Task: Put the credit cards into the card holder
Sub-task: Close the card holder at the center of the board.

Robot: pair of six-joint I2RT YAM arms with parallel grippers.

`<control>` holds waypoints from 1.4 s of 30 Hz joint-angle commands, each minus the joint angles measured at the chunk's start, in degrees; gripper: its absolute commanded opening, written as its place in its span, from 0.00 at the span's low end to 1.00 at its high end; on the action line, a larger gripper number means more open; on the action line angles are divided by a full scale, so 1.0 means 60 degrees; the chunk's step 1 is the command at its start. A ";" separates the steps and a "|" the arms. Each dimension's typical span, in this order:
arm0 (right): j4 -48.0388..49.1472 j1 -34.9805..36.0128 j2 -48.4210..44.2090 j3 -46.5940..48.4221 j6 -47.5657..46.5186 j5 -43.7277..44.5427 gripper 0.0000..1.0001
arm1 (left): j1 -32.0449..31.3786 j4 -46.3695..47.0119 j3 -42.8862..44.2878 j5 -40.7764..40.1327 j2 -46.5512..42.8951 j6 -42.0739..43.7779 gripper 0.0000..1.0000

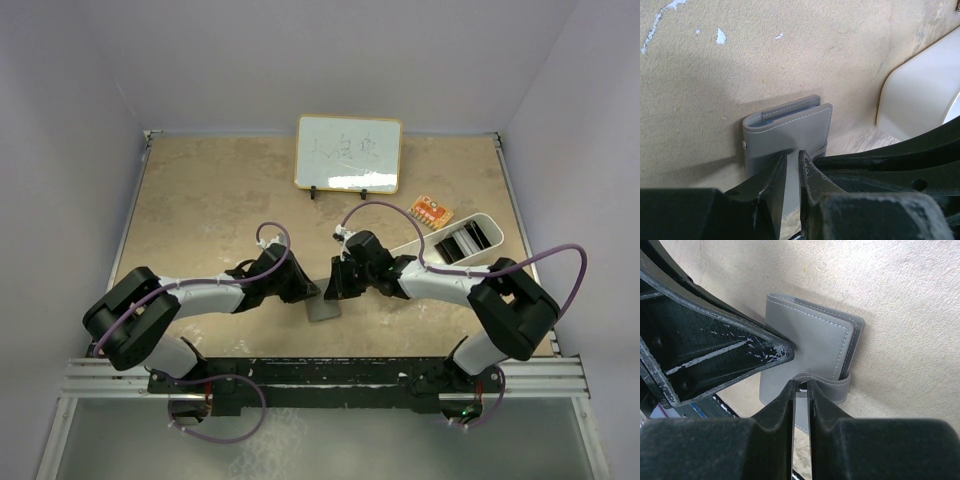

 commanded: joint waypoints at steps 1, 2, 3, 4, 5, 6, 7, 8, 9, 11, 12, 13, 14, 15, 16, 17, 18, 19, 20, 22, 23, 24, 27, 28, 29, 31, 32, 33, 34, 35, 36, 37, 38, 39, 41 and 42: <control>0.0167 0.0045 -0.0199 -0.0161 0.0182 -0.0169 0.13 | -0.0082 -0.1082 -0.0238 -0.0414 0.0636 0.0227 0.14; 0.0193 0.0044 -0.0192 -0.0171 0.0175 -0.0169 0.13 | -0.0082 -0.1079 -0.0238 -0.0406 0.0648 0.0234 0.14; 0.0210 0.0043 -0.0168 -0.0163 0.0187 -0.0169 0.13 | -0.0082 -0.1071 -0.0235 -0.0399 0.0654 0.0235 0.14; 0.0223 0.0045 -0.0152 -0.0147 0.0192 -0.0169 0.14 | -0.0082 -0.1069 -0.0238 -0.0386 0.0664 0.0232 0.14; 0.0253 0.0038 -0.0137 -0.0149 0.0211 -0.0143 0.14 | -0.0080 -0.1065 -0.0236 -0.0384 0.0664 0.0235 0.14; 0.0285 0.0041 -0.0133 -0.0142 0.0228 -0.0096 0.14 | -0.0089 -0.1064 -0.0238 -0.0391 0.0664 0.0235 0.14; 0.0309 0.0045 -0.0133 -0.0148 0.0243 -0.0042 0.14 | -0.0088 -0.1064 -0.0238 -0.0385 0.0647 0.0228 0.14; 0.0339 0.0042 -0.0109 -0.0156 0.0239 0.0003 0.13 | -0.0088 -0.1053 -0.0244 -0.0384 0.0649 0.0235 0.14; 0.0350 0.0045 -0.0059 -0.0131 0.0237 0.0007 0.11 | -0.0090 -0.1050 -0.0238 -0.0376 0.0651 0.0235 0.14; 0.0369 0.0042 0.0017 -0.0099 0.0237 0.0022 0.09 | -0.0087 -0.1053 -0.0234 -0.0359 0.0655 0.0226 0.14; 0.0362 0.0045 0.0038 -0.0101 0.0237 0.0051 0.09 | -0.0093 -0.1042 -0.0251 -0.0357 0.0644 0.0234 0.14; 0.0359 0.0040 0.0062 -0.0108 0.0227 0.0095 0.09 | -0.0096 -0.1039 -0.0251 -0.0355 0.0650 0.0228 0.14; 0.0347 0.0045 0.0071 -0.0122 0.0212 0.0119 0.08 | -0.0096 -0.1035 -0.0253 -0.0354 0.0647 0.0235 0.14; 0.0337 0.0045 0.0085 -0.0133 0.0200 0.0124 0.07 | -0.0096 -0.1022 -0.0266 -0.0354 0.0647 0.0228 0.14; 0.0319 0.0045 0.0107 -0.0141 0.0194 0.0111 0.07 | -0.0089 -0.1007 -0.0267 -0.0342 0.0654 0.0218 0.14; 0.0324 0.0044 0.0106 -0.0144 0.0193 0.0099 0.07 | -0.0088 -0.1006 -0.0268 -0.0340 0.0675 0.0224 0.14; 0.0316 0.0054 0.0082 -0.0169 0.0180 0.0096 0.06 | -0.0088 -0.1002 -0.0268 -0.0329 0.0693 0.0230 0.14; 0.0315 0.0059 0.0066 -0.0190 0.0178 0.0126 0.06 | -0.0095 -0.0992 -0.0268 -0.0327 0.0704 0.0235 0.14; 0.0272 0.0060 0.0048 -0.0198 0.0163 0.0169 0.05 | -0.0096 -0.0985 -0.0268 -0.0314 0.0720 0.0219 0.14; 0.0178 0.0073 0.0029 -0.0200 0.0090 0.0271 0.04 | -0.0092 -0.0962 -0.0268 -0.0319 0.0728 0.0219 0.14; 0.0118 0.0086 0.0028 -0.0192 0.0057 0.0309 0.03 | -0.0092 -0.0951 -0.0268 -0.0304 0.0734 0.0221 0.13; 0.0072 0.0094 0.0040 -0.0185 0.0024 0.0334 0.03 | -0.0096 -0.0949 -0.0258 -0.0297 0.0738 0.0212 0.13; -0.0103 0.0129 0.0010 -0.0199 -0.0048 0.0481 0.04 | -0.0092 -0.0950 -0.0242 -0.0296 0.0760 0.0228 0.13; -0.0226 0.0133 -0.0031 -0.0159 -0.0087 0.0564 0.06 | -0.0096 -0.0943 -0.0252 -0.0296 0.0767 0.0216 0.13; -0.0376 0.0133 -0.0093 -0.0092 -0.0144 0.0657 0.07 | -0.0096 -0.0956 -0.0253 -0.0296 0.0768 0.0218 0.13; -0.0823 0.0124 -0.0236 0.0206 -0.0332 0.0727 0.10 | -0.0085 -0.0958 -0.0242 -0.0303 0.0750 0.0234 0.13; -0.1003 0.0132 -0.0331 0.0350 -0.0395 0.0767 0.11 | -0.0087 -0.0972 -0.0231 -0.0310 0.0753 0.0243 0.13; -0.1163 0.0120 -0.0445 0.0466 -0.0445 0.0851 0.12 | -0.0093 -0.0999 -0.0225 -0.0310 0.0759 0.0262 0.13; -0.1255 0.0130 -0.0580 0.0538 -0.0464 0.0966 0.13 | -0.0092 -0.1030 -0.0193 -0.0323 0.0791 0.0288 0.14; -0.1310 0.0122 -0.0698 0.0556 -0.0470 0.1021 0.14 | -0.0096 -0.1071 -0.0163 -0.0316 0.0832 0.0317 0.13; -0.1324 0.0126 -0.0804 0.0529 -0.0462 0.1055 0.14 | -0.0096 -0.1090 -0.0132 -0.0319 0.0851 0.0335 0.14; -0.1306 0.0131 -0.0882 0.0463 -0.0428 0.1072 0.14 | -0.0087 -0.1097 -0.0122 -0.0312 0.0861 0.0329 0.13; -0.1267 0.0129 -0.0930 0.0391 -0.0368 0.1065 0.14 | -0.0095 -0.1085 -0.0108 -0.0303 0.0872 0.0331 0.13; -0.1213 0.0120 -0.0952 0.0316 -0.0337 0.1001 0.14 | -0.0094 -0.1079 -0.0103 -0.0297 0.0864 0.0337 0.13; -0.1092 0.0122 -0.0950 0.0122 -0.0247 0.0876 0.14 | -0.0096 -0.1059 -0.0120 -0.0296 0.0844 0.0330 0.13; -0.0986 0.0132 -0.0966 0.0042 -0.0213 0.0797 0.14 | -0.0089 -0.1045 -0.0155 -0.0296 0.0829 0.0332 0.13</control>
